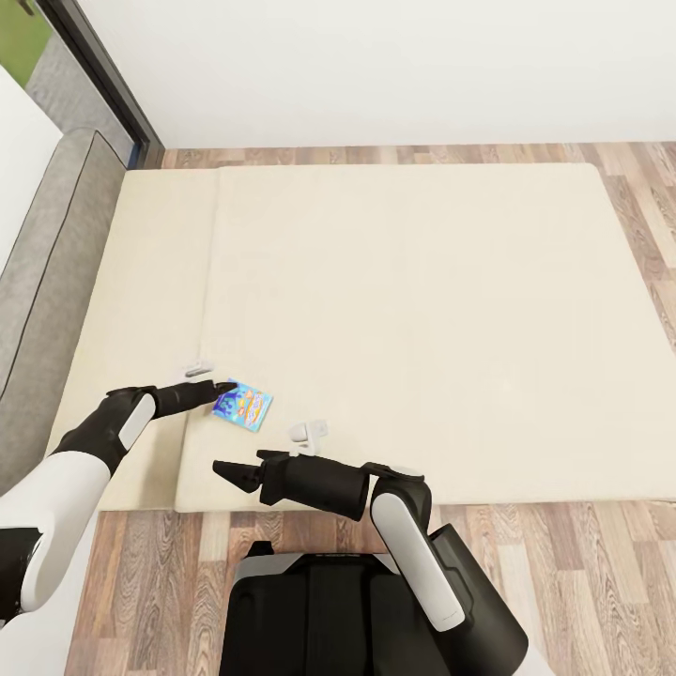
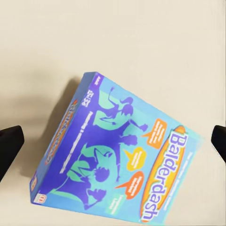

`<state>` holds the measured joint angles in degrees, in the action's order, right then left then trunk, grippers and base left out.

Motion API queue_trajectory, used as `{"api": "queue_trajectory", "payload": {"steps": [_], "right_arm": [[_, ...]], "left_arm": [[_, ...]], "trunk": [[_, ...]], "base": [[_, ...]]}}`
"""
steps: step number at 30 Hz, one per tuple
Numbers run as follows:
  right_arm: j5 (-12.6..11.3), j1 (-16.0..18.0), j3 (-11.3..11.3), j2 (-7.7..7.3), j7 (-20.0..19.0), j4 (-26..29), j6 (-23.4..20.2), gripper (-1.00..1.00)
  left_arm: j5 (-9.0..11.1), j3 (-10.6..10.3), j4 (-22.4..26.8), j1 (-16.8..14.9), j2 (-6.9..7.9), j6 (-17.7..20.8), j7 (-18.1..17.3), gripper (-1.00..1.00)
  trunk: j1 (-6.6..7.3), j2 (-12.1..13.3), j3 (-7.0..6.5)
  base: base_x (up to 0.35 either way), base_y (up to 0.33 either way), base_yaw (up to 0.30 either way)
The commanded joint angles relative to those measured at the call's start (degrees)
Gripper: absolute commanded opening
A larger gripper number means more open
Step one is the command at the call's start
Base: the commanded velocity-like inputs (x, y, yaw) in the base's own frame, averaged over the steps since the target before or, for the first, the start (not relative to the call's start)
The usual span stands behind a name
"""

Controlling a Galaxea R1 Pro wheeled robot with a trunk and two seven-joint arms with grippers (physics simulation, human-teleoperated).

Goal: Put all the toys in the child's room - the three board games (two on the bed and one on the table), the two jigsaw puzzles on the table, and the tennis ball on the table - inside the toy box on the table in the child's room.

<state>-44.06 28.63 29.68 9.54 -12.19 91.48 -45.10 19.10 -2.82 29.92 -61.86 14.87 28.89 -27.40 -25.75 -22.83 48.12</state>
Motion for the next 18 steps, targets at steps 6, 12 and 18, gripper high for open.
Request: {"api": "queue_trajectory", "payload": {"steps": [6, 12, 18], "right_arm": [[0.20, 0.02, -0.06, 0.04, -0.23, 0.02, -0.25, 1.00], [0.20, 0.02, -0.06, 0.04, -0.21, 0.02, -0.25, 1.00], [0.20, 0.02, -0.06, 0.04, -0.22, 0.02, -0.31, 1.00]], "left_arm": [[0.52, -0.33, 0.05, -0.02, 0.07, 0.31, -1.16, 1.00], [0.57, -0.34, 0.05, -0.02, 0.07, 0.29, -1.39, 1.00], [0.58, -0.34, 0.05, -0.02, 0.08, 0.29, -1.42, 1.00]], "trunk": [[-0.03, -0.09, 0.06], [-0.03, -0.09, 0.13], [-0.03, -0.09, 0.25]], "base": [[0.000, 0.000, 0.000], [0.000, 0.000, 0.000], [0.000, 0.000, 0.000]]}}
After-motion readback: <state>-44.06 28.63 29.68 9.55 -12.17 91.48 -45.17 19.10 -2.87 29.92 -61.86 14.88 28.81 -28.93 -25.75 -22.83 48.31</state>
